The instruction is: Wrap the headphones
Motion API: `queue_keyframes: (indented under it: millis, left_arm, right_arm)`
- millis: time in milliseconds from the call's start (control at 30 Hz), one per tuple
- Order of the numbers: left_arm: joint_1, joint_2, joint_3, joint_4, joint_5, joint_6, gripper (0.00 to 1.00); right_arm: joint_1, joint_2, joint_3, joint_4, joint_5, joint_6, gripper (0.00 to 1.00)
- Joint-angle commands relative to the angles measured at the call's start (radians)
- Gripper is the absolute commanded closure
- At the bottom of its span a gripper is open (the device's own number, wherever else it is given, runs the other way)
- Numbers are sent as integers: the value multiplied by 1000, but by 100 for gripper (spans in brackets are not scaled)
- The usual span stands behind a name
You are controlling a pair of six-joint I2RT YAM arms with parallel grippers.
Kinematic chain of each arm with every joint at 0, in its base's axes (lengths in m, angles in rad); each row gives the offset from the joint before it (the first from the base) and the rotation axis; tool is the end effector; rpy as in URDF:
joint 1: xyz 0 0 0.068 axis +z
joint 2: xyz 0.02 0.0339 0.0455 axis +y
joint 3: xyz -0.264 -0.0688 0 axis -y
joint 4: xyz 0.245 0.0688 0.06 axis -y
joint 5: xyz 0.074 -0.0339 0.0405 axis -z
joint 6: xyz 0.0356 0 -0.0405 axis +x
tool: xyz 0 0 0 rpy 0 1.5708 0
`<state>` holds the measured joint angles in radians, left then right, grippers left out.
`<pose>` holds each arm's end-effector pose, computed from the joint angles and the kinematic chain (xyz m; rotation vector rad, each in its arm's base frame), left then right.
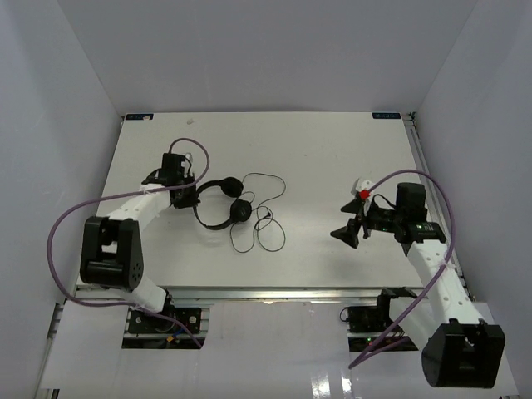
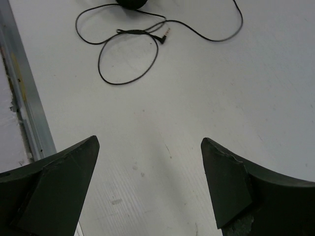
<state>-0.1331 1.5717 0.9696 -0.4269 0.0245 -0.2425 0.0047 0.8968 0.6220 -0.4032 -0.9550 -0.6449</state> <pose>0.3098 -0.0424 0.1943 -0.1338 2.6054 -0.1667 0.1808 0.0299 0.2517 -1.0756 1.6871 0.6614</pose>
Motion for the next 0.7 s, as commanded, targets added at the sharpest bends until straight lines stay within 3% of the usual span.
queue_keyframes:
  millis: [0, 133, 200, 300, 533, 600, 667]
  left_arm:
    - [-9, -326, 32, -14, 49, -91, 100]
    - [-14, -441, 74, -107, 14, -76, 100]
    - [-14, -481, 86, -133, 7, -50, 100]
    - [-15, -531, 103, -172, 19, -27, 100]
    - [-16, -610, 164, -213, 140, -53, 100]
    - [-15, -617, 190, -227, 160, -62, 100]
    - [-15, -624, 207, -243, 175, -73, 100]
  right_arm:
    - [218, 126, 120, 116, 180, -30, 10]
    - [257, 273, 167, 304, -45, -175, 10]
    - [268, 330, 202, 448, -154, -156, 10]
    - [305, 488, 331, 604, -195, -14, 10]
    - [455, 751, 475, 1070, -111, 351, 10]
    - [480, 822, 515, 1179, -91, 518, 10]
    - [507, 894, 546, 1247, -67, 585, 10]
